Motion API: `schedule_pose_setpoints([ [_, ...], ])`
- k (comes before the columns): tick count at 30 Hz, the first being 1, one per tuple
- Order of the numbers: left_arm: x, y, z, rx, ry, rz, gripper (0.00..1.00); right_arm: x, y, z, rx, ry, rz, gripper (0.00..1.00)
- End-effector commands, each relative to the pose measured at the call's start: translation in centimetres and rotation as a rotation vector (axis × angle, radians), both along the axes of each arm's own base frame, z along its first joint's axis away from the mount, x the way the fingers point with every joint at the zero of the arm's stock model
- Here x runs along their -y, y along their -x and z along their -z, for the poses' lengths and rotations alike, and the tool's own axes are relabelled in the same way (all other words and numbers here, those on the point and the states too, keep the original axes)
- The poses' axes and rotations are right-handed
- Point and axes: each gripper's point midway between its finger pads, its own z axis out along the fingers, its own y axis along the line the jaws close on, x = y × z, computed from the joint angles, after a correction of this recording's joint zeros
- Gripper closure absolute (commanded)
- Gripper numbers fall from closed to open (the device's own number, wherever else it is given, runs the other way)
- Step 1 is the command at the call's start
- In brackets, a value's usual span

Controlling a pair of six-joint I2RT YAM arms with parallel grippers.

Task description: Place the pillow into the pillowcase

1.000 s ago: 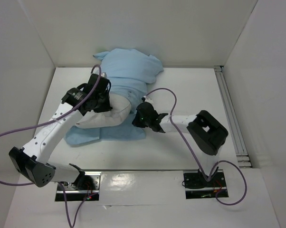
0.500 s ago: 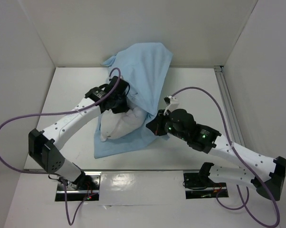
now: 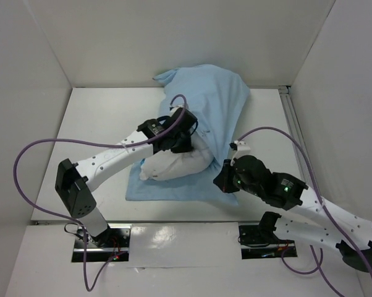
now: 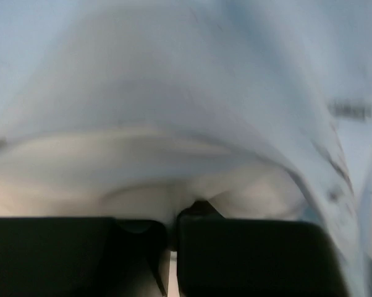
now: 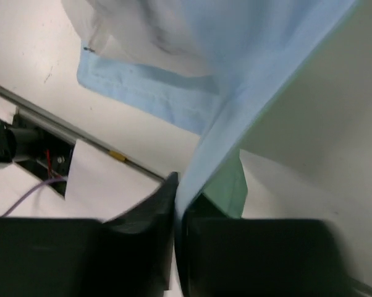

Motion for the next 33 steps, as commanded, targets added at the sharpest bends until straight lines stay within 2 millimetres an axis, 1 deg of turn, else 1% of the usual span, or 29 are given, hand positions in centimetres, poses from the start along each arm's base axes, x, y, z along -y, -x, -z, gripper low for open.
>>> schedule_pose_setpoints([
  [1, 3.4, 1.3, -2.4, 0.099, 0.007, 0.243, 0.82, 1.1, 1.1, -3.7, 0.012, -0.062, 0.032, 0.77],
  [3, 3.9, 3.8, -2.9, 0.079, -0.018, 0.354, 0.58, 1.2, 0.6, -3.9, 0.015, -0.038, 0.052, 0.34],
  [4, 3.2, 5.5, -2.7, 0.031, -0.051, 0.401, 0.34, 1.2, 0.4, -4.9, 0.026, -0.047, 0.059, 0.3],
  [5, 2.9, 6.7, -2.7, 0.03, -0.081, 0.486, 0.26, 1.1, 0.3, -5.3, 0.04, -0.04, 0.048, 0.25],
  [6, 2.9, 8.1, -2.7, 0.01, -0.099, 0.537, 0.2, 1.0, -0.1, -5.2, 0.043, -0.014, 0.054, 0.2],
  [7, 2.6, 8.8, -3.1, 0.0, -0.117, 0.558, 0.18, 1.0, -0.3, -5.4, 0.042, -0.002, 0.061, 0.14],
  [8, 1.4, 9.9, -2.6, -0.036, -0.18, 0.604, 0.18, 0.7, -0.5, -6.7, 0.062, -0.017, 0.055, 0.14],
  [9, 0.9, 10.7, -2.3, -0.057, -0.209, 0.627, 0.19, 0.7, -0.9, -6.7, 0.069, 0.012, 0.056, 0.14],
  [10, 0.6, 11.1, -2.4, -0.057, -0.233, 0.644, 0.26, 0.7, -1.1, -7.0, 0.073, 0.02, 0.065, 0.14],
  [11, -0.1, 11.0, -2.7, -0.04, -0.258, 0.641, 0.42, 0.8, -1.4, -8.0, 0.087, 0.013, 0.078, 0.15],
  [12, -1.3, 11.1, -3.2, -0.025, -0.282, 0.635, 0.84, 0.8, -1.8, -8.3, 0.1, 0.018, 0.097, 0.16],
  [13, -2.0, 10.9, -3.7, -0.004, -0.303, 0.614, 0.97, 0.8, -2.2, -8.4, 0.101, 0.021, 0.122, 0.16],
  [15, -3.2, 10.3, -4.5, 0.033, -0.322, 0.587, 1.0, 1.4, -2.7, -9.1, 0.097, 0.011, 0.191, 0.2],
  [17, -4.2, 8.8, -5.9, 0.075, -0.291, 0.537, 0.81, 2.7, -3.6, -8.8, 0.095, 0.054, 0.294, 0.2],
  [18, -4.8, 7.9, -5.6, 0.074, -0.299, 0.505, 0.73, 3.2, -3.9, -9.1, 0.078, 0.016, 0.372, 0.2],
  [19, -6.3, 6.0, -5.8, 0.076, -0.299, 0.42, 0.64, 4.6, -4.6, -9.6, 0.102, 0.011, 0.473, 0.2],
  [20, -6.7, 4.3, -5.8, 0.09, -0.287, 0.362, 0.43, 5.5, -4.5, -9.3, 0.095, 0.004, 0.519, 0.2],
  [21, -7.2, 2.9, -5.5, 0.08, -0.272, 0.313, 0.34, 5.6, -4.6, -9.4, 0.1, -0.02, 0.536, 0.2],
  [22, -8.6, 0.9, -5.1, 0.061, -0.258, 0.239, 0.27, 5.6, -4.4, -9.5, 0.099, -0.043, 0.528, 0.2],
  [23, -8.6, -0.7, -4.3, 0.057, -0.248, 0.212, 0.15, 5.0, -4.4, -9.3, 0.092, -0.06, 0.516, 0.17],
  [24, -7.6, -2.7, -4.5, 0.1, -0.187, 0.201, 0.1, 4.5, -4.3, -8.2, 0.071, -0.042, 0.499, 0.13],
  [26, -8.0, -6.1, -4.1, 0.125, -0.138, 0.152, 0.03, 2.9, -3.9, -5.9, -0.001, 0.024, 0.448, 0.08],
  [27, -7.6, -7.4, -2.2, 0.096, -0.129, 0.166, 0.0, 2.8, -3.9, -4.5, -0.029, 0.076, 0.431, 0.02],
  [28, -7.1, -9.1, -1.9, 0.116, -0.102, 0.158, 0.0, 2.4, -3.7, -3.6, -0.054, 0.115, 0.41, 0.0],
  [29, -7.8, -10.5, -0.9, 0.097, -0.096, 0.136, 0.0, 2.2, -3.7, -1.6, -0.1, 0.18, 0.406, 0.0],
  [30, -7.1, -11.4, -0.8, 0.092, -0.07, 0.166, 0.0, 2.0, -3.6, -0.4, -0.119, 0.206, 0.399, 0.0],
  [31, -6.3, -12.0, 1.7, 0.037, -0.073, 0.184, 0.0, 1.8, -3.7, 0.2, -0.123, 0.216, 0.399, 0.0],
  [32, -6.0, -12.8, 2.2, 0.034, -0.046, 0.192, 0.0, 1.5, -3.7, 1.0, -0.143, 0.226, 0.376, 0.0],
  [33, -5.4, -13.0, 2.6, 0.022, -0.003, 0.217, 0.02, 0.8, -4.4, 1.0, -0.132, 0.192, 0.367, 0.0],
])
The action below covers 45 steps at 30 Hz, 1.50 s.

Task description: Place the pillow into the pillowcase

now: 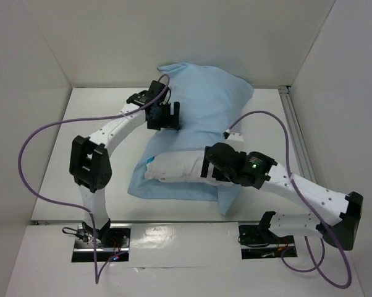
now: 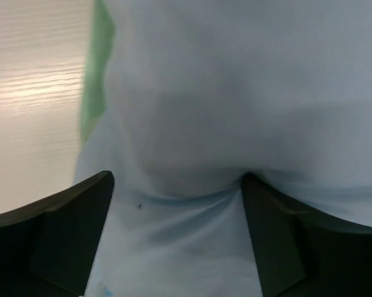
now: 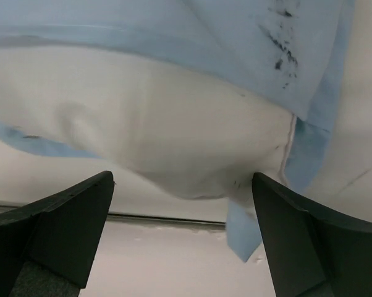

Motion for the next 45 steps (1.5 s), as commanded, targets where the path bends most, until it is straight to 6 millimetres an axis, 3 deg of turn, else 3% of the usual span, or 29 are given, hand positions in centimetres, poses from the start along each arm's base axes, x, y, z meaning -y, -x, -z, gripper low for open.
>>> schedule_pose_setpoints([
  [1, 5.1, -0.7, -0.1, -0.023, 0.239, 0.185, 0.08, 0.2, -0.6, 2.8, -0.052, 0.019, -0.015, 0.0],
  [3, 5.9, 0.0, 0.7, -0.054, 0.332, 0.262, 0.74, -0.2, -1.4, 3.9, -0.081, 0.007, -0.044, 0.07],
  [4, 6.5, 1.3, 0.3, -0.082, 0.379, 0.302, 1.0, 0.5, -2.9, 3.9, -0.065, -0.014, -0.013, 0.14],
  [5, 6.1, 1.8, 0.3, -0.109, 0.405, 0.277, 1.0, 0.7, -3.4, 4.2, -0.072, 0.001, -0.039, 0.41],
  [6, 6.0, 2.5, -1.8, -0.061, 0.434, 0.29, 1.0, 1.3, -4.1, 4.0, -0.061, 0.002, -0.033, 0.5],
  [9, 3.4, 7.0, 0.5, -0.12, 0.42, 0.222, 1.0, 3.8, -7.7, 4.1, -0.046, -0.006, -0.015, 0.83],
  [10, 2.7, 8.5, -2.1, -0.044, 0.422, 0.23, 1.0, 3.9, -9.3, 3.3, -0.009, -0.036, -0.016, 0.87],
  [11, 2.1, 9.4, -2.4, -0.033, 0.421, 0.211, 1.0, 5.5, -10.8, 3.4, 0.001, -0.037, 0.008, 0.91],
  [14, 0.3, 13.1, -2.2, -0.046, 0.4, 0.172, 1.0, 4.7, -14.5, 2.6, 0.046, -0.101, -0.023, 0.99],
  [16, -0.5, 14.4, -1.5, -0.077, 0.363, 0.153, 0.97, 3.2, -16.7, 3.3, 0.049, -0.131, -0.075, 0.99],
  [17, -1.3, 14.4, -0.8, -0.084, 0.317, 0.128, 0.88, 2.2, -18.7, 1.5, 0.111, -0.163, -0.092, 0.99],
  [19, -2.3, 14.9, -1.2, -0.106, 0.255, 0.093, 0.66, 0.9, -21.0, 2.7, 0.08, -0.17, -0.108, 0.99],
  [20, -3.1, 14.6, -1.5, -0.079, 0.2, 0.073, 0.58, -0.1, -22.2, 0.5, 0.116, -0.182, -0.123, 0.85],
  [22, -3.5, 14.5, -3.7, -0.039, 0.148, 0.065, 0.45, -0.2, -23.2, 0.1, 0.123, -0.175, -0.114, 0.59],
  [23, -3.9, 14.1, -4.5, -0.001, 0.099, 0.055, 0.45, -0.5, -23.2, -0.7, 0.136, -0.206, -0.108, 0.36],
  [24, -4.1, 14.0, -5.3, 0.022, 0.078, 0.056, 0.45, 0.1, -23.1, -0.8, 0.135, -0.216, -0.087, 0.27],
  [25, -4.4, 14.4, -5.9, 0.023, 0.055, 0.052, 0.49, 0.6, -22.7, -2.2, 0.169, -0.239, -0.08, 0.24],
  [27, -4.7, 13.4, -8.1, 0.087, 0.01, 0.023, 0.59, 2.5, -22.0, -1.8, 0.162, -0.258, -0.038, 0.19],
  [28, -4.2, 13.6, -8.5, 0.097, -0.002, 0.037, 0.64, 2.9, -21.1, -2.9, 0.182, -0.284, -0.051, 0.19],
  [30, -3.7, 13.2, -9.5, 0.117, -0.031, 0.026, 0.72, 4.0, -20.0, -2.1, 0.162, -0.309, -0.041, 0.19],
  [32, -1.9, 13.1, -10.0, 0.14, -0.042, 0.053, 0.67, 3.6, -18.4, -2.3, 0.145, -0.365, -0.099, 0.21],
  [33, -1.1, 13.1, -10.0, 0.14, -0.044, 0.059, 0.61, 3.7, -17.5, -1.1, 0.112, -0.373, -0.119, 0.19],
  [36, 2.4, 12.9, -9.1, 0.141, -0.093, 0.134, 0.28, 3.7, -15.2, 1.0, 0.057, -0.398, -0.137, 0.17],
  [38, 5.3, 12.8, -10.1, 0.2, -0.124, 0.168, 0.21, 4.9, -14.0, 2.6, 0.029, -0.412, -0.086, 0.17],
  [39, 7.0, 12.2, -8.4, 0.19, -0.178, 0.181, 0.08, 5.8, -13.8, 3.0, 0.015, -0.43, -0.056, 0.16],
  [41, 8.9, 12.9, -7.3, 0.194, -0.27, 0.227, 0.07, 6.8, -13.2, 3.5, 0.007, -0.446, -0.035, 0.16],
  [42, 9.5, 11.9, -8.8, 0.255, -0.304, 0.195, 0.05, 7.2, -12.6, 4.3, -0.019, -0.458, -0.018, 0.16],
  [43, 10.5, 12.1, -6.6, 0.23, -0.384, 0.211, 0.04, 8.1, -12.5, 4.5, -0.021, -0.458, 0.013, 0.15],
  [45, 11.5, 10.9, -6.8, 0.273, -0.419, 0.184, 0.04, 9.5, -11.7, 5.1, -0.031, -0.458, 0.061, 0.15],
])
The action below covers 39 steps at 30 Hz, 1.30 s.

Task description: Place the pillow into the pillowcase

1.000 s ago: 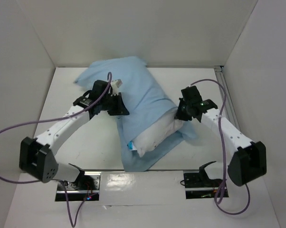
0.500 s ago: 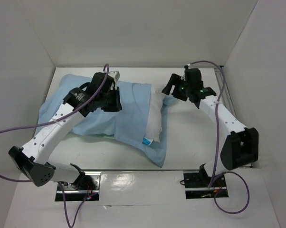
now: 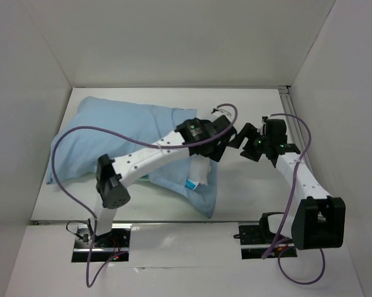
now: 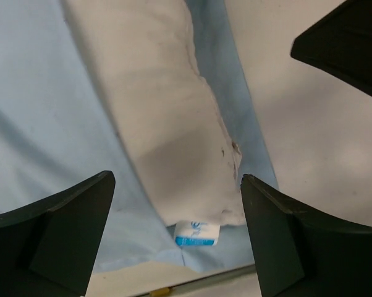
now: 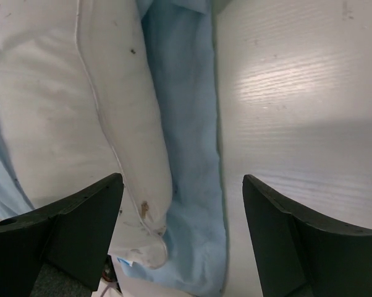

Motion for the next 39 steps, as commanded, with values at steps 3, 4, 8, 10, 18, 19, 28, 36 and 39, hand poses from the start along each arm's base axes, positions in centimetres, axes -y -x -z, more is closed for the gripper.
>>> schedule_pose_setpoints([
  [3, -1.0, -2.5, 1.7, 0.135, -0.239, -0.087, 0.02, 1.7, 1.9, -0.5, 0.004, -0.044, 0.033, 0.15],
  [4, -1.1, -2.7, 2.6, 0.133, -0.274, -0.098, 0.02, 2.2, 2.2, -0.3, 0.003, -0.047, 0.041, 0.15],
  [8, -2.0, -4.5, 6.6, 0.132, -0.402, -0.155, 0.02, 2.9, 3.5, 0.9, -0.028, -0.055, 0.053, 0.15],
  [10, -3.0, -5.0, 8.6, 0.14, -0.477, -0.2, 0.05, 3.1, 3.8, 0.9, -0.023, -0.059, 0.05, 0.15],
  [18, -2.4, -6.2, 3.1, 0.107, -0.291, -0.101, 1.0, 2.2, 3.9, -0.5, 0.03, -0.08, -0.023, 0.19],
  [19, -2.3, -6.6, 0.8, 0.12, -0.222, -0.095, 1.0, 2.2, 3.4, -1.4, 0.065, -0.077, -0.037, 0.22],
  [28, -7.3, -4.9, -11.5, 0.044, 0.448, 0.048, 1.0, -6.9, -0.7, -8.6, 0.261, -0.067, -0.187, 0.5],
  [36, -9.6, -3.5, -14.4, 0.03, 0.684, 0.073, 1.0, -17.9, -3.2, -9.9, 0.348, -0.211, -0.333, 0.6],
  [39, -9.9, -3.0, -14.0, 0.018, 0.69, 0.076, 1.0, -19.5, -4.7, -9.0, 0.36, -0.212, -0.341, 0.6],
])
